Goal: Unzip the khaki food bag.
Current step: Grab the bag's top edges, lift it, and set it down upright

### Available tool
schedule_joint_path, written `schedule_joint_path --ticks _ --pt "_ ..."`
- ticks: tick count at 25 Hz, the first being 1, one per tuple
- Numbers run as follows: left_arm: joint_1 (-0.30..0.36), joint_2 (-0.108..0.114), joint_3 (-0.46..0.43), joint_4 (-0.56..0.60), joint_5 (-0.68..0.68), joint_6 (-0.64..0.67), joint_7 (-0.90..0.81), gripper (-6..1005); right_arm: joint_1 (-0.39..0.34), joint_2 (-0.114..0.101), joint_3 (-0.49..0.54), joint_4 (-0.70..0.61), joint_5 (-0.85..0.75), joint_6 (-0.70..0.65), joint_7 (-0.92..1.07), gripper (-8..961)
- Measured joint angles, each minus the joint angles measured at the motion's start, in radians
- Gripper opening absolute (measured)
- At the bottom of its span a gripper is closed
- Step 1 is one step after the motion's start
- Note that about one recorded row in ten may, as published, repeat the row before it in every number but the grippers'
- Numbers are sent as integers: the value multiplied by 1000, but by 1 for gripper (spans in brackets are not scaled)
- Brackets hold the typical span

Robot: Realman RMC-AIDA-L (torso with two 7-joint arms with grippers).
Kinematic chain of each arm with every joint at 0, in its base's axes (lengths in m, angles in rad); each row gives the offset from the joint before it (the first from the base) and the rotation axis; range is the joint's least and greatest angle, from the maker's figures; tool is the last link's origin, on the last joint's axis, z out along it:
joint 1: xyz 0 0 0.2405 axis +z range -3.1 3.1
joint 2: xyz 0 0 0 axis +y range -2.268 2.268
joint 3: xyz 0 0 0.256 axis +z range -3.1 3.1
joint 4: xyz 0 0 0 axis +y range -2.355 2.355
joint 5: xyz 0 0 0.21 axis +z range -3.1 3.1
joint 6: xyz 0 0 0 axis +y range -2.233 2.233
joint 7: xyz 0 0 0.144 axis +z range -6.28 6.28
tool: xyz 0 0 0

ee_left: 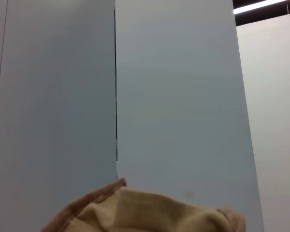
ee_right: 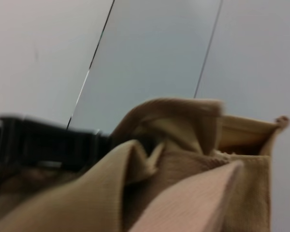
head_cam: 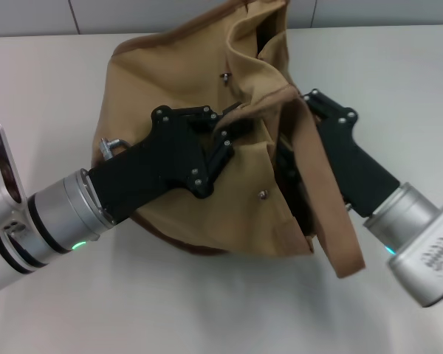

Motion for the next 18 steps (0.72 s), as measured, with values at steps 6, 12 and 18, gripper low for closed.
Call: schedule_joint_path --ticks 6,12,18 --pt "2 0 0 0 0 -4 0 60 1 0 5 65 1 52 -117 492" --pt "4 0 0 0 0 -9 0 60 -9 0 49 93 1 17 -110 488" --pt "3 0 1 -9 0 -12 2 60 -11 0 118 110 1 29 -34 487"
